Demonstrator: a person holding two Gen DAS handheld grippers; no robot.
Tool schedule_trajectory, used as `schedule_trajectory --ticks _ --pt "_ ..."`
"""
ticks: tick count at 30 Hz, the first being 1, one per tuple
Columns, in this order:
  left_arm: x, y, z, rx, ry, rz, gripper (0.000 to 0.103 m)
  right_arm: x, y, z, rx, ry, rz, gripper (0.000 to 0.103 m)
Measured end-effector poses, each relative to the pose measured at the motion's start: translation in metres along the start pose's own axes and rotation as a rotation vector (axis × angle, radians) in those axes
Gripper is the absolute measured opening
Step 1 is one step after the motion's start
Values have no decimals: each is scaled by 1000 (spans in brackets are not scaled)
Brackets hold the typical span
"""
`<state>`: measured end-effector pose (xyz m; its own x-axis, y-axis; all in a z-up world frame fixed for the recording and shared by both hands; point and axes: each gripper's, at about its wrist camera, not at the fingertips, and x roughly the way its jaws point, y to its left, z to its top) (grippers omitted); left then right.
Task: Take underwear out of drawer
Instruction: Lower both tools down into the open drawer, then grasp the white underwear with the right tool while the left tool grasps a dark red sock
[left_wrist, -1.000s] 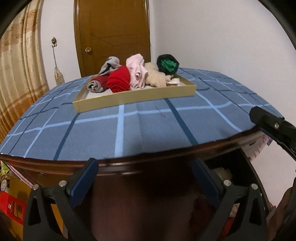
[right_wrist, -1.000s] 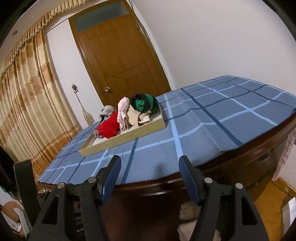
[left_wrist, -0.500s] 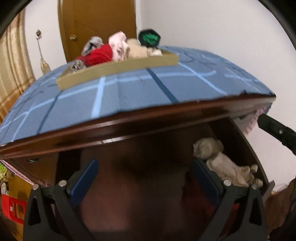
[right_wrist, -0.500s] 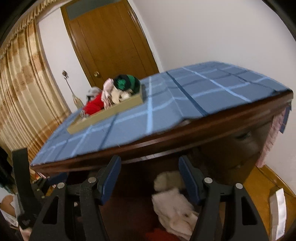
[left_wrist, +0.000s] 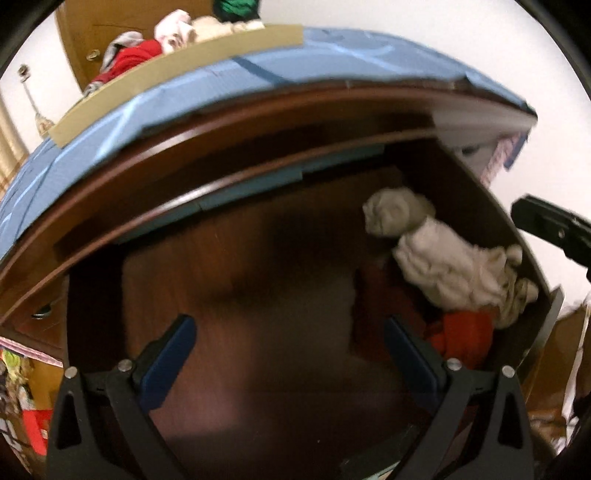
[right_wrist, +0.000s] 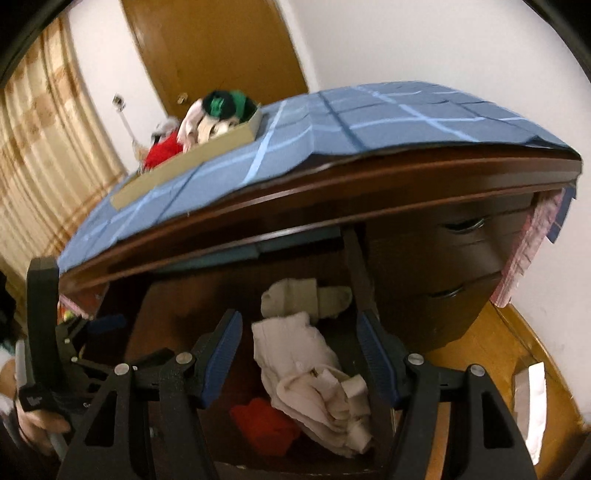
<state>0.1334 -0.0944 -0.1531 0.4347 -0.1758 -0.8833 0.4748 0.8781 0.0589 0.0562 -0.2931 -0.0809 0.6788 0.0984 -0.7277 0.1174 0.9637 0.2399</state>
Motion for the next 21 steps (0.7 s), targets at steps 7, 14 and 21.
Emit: schedule_trajectory --ticks 7,14,21 --pt "10 8 -4 33 90 -36 102 40 17 9 -149 215 80 67" --pt "14 19 -3 48 114 -30 102 96 30 5 -274 446 28 65" --pt "19 30 -2 21 137 -61 102 119 48 -2 -459 521 -57 64"
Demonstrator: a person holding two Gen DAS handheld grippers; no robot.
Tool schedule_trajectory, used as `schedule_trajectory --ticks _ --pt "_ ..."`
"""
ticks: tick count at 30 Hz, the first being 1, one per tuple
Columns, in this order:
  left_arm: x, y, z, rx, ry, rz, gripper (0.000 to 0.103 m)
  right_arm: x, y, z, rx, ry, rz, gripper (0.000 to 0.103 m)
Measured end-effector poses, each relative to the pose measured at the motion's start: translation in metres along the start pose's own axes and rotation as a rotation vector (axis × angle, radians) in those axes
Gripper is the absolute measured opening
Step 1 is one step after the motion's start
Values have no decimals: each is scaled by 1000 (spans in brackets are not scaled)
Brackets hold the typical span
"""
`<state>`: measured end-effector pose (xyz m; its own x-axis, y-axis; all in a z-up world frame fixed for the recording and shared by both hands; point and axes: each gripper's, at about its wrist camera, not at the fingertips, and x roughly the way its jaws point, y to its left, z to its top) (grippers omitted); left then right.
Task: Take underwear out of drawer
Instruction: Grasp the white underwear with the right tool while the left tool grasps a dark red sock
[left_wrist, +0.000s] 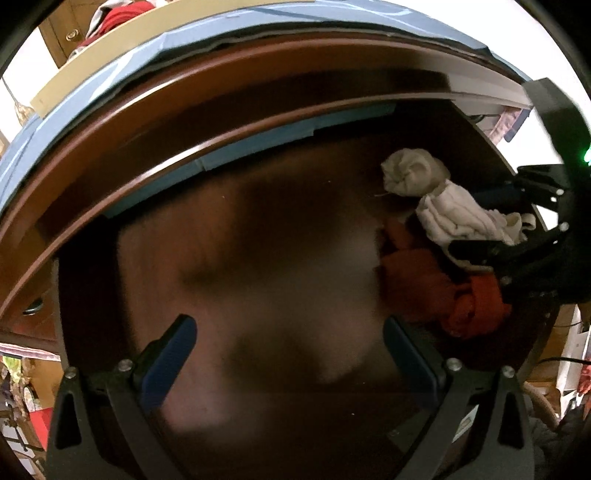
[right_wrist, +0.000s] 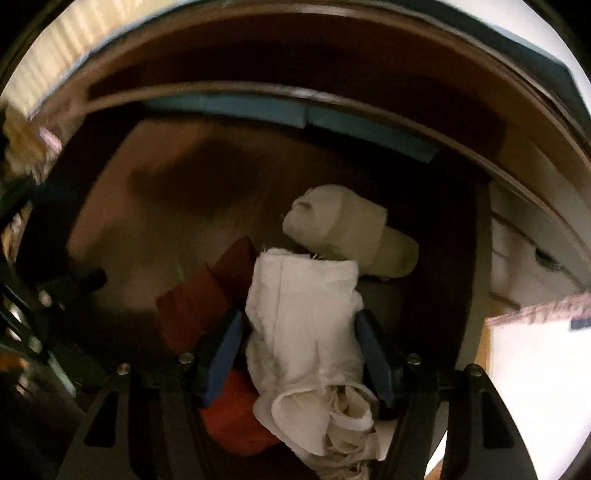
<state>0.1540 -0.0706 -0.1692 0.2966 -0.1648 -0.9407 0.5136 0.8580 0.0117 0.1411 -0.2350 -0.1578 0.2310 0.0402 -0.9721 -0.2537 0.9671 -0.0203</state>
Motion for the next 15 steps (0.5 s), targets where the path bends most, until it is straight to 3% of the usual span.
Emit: schedule_trajectory --ticks 9,10,11,15 --pt "-4 -6 0 30 3 -25 102 21 12 6 -132 88 -124 63" --pt "-3 -6 0 34 6 -23 102 20 11 6 -130 82 -121 54" --pt "-3 -6 0 37 9 -21 102 16 12 8 -121 61 -117 38" --pt "-3 -7 5 39 16 -30 102 -3 -15 3 34 -32 43 32"
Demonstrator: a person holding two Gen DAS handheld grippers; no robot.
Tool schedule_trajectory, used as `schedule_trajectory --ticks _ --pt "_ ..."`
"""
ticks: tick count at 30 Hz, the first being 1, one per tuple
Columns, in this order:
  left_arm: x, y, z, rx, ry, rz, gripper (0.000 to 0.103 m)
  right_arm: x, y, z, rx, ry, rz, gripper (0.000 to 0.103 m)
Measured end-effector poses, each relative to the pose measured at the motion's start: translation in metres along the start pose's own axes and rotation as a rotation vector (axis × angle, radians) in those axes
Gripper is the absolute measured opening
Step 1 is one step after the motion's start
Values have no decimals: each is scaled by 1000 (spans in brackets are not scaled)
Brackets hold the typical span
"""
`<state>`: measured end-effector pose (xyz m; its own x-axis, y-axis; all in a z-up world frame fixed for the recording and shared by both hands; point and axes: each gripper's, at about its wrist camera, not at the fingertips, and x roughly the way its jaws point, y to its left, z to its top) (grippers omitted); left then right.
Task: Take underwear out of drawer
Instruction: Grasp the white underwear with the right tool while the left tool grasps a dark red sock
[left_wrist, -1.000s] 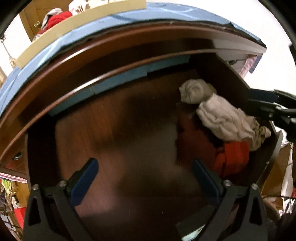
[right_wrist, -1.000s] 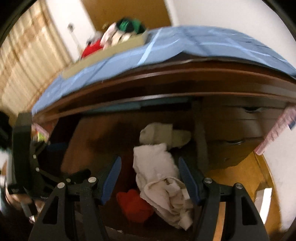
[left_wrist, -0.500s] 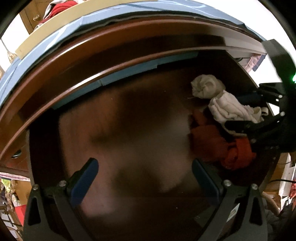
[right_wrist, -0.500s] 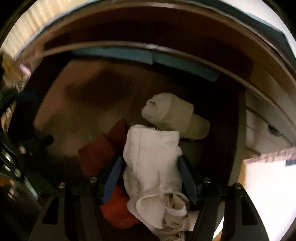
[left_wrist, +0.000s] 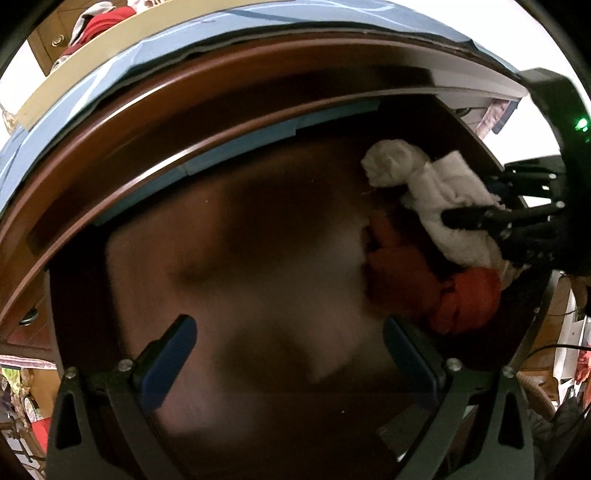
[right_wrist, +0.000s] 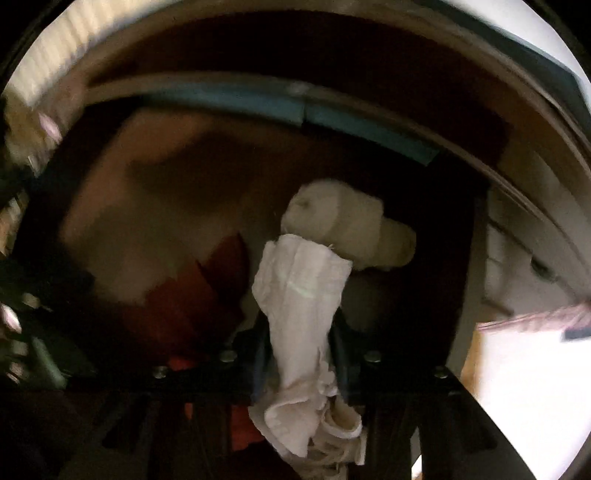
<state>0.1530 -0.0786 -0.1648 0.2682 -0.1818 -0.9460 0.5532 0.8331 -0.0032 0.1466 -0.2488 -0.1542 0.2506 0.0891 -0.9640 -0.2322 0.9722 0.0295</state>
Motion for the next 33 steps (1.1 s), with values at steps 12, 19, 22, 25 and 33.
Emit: schedule_trajectory --ticks 12,19,22,25,33 --pt "23 -39 32 94 70 -75 95 -58 -46 -41 384 -354 313 32" --pt "56 -63 49 135 175 -122 86 -88 -50 -49 391 -475 296 32" --pt "68 -66 57 139 209 -99 85 -89 -54 -52 418 -499 309 32" --pt "80 -64 61 120 265 -76 86 -96 -64 -58 444 -510 337 32" --pt "80 -71 62 154 275 -70 81 -102 -70 -73 463 -522 352 32"
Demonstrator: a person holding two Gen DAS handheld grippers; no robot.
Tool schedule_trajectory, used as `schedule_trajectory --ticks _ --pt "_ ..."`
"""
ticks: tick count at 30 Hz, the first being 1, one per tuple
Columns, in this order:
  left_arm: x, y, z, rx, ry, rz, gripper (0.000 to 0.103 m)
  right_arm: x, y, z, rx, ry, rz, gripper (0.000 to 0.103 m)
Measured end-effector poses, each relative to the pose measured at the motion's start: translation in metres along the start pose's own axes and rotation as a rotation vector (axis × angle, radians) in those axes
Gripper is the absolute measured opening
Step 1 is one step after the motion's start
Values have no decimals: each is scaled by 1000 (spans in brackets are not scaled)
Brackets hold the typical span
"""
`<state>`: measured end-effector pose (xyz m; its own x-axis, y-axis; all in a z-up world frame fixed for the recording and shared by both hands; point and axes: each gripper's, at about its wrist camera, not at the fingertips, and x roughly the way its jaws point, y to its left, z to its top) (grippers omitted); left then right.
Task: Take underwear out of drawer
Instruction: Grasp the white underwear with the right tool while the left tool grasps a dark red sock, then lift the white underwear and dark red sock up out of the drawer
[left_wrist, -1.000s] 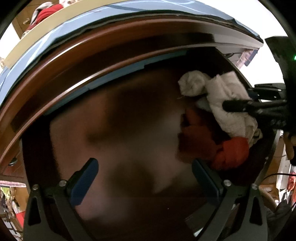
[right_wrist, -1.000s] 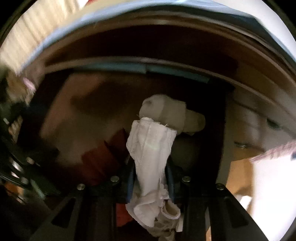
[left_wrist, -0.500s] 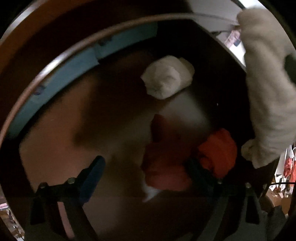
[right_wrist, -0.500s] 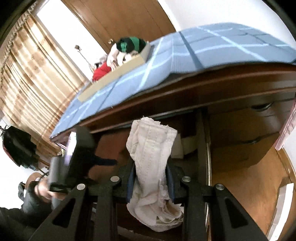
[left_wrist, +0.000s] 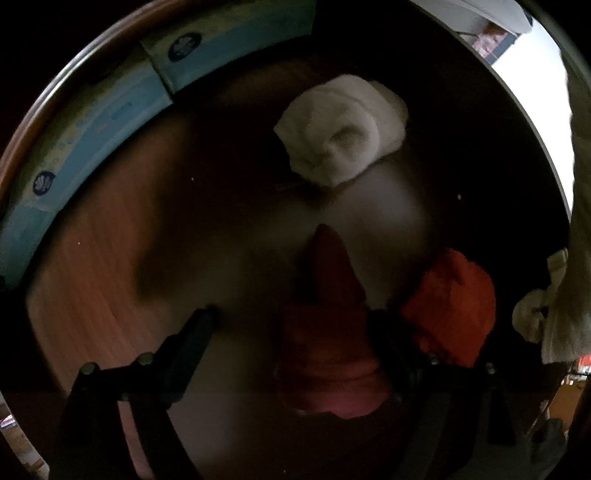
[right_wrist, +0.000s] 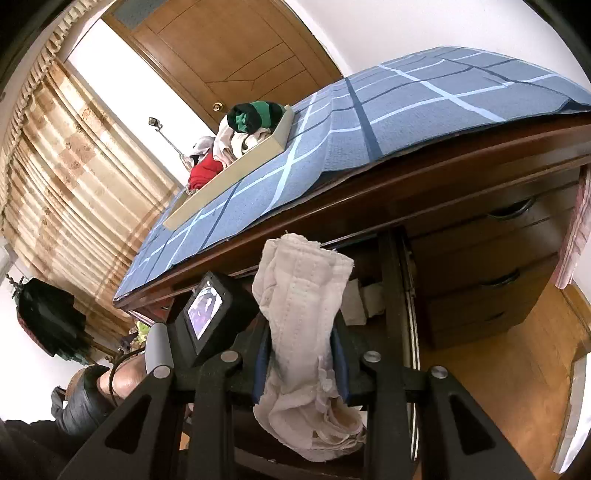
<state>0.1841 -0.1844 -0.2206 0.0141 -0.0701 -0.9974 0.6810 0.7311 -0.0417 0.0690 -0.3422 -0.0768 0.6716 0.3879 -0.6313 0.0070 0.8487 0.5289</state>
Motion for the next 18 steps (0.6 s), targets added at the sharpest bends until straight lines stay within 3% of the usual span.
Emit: schedule_trajectory --ticks 2,4,13,18 --pt "-4 -1 -4 14 -3 -9 66 -1 0 0 4 0 4 32" --pt "-11 3 -7 1 -15 -41 32 -2 1 0 7 -1 7 32" --pt "-28 28 -42 -91 -120 -201 30 -5 3 0 43 -30 14 32" --pt "-50 30 -62 -116 -206 -180 30 1 9 -2 52 -27 12 32"
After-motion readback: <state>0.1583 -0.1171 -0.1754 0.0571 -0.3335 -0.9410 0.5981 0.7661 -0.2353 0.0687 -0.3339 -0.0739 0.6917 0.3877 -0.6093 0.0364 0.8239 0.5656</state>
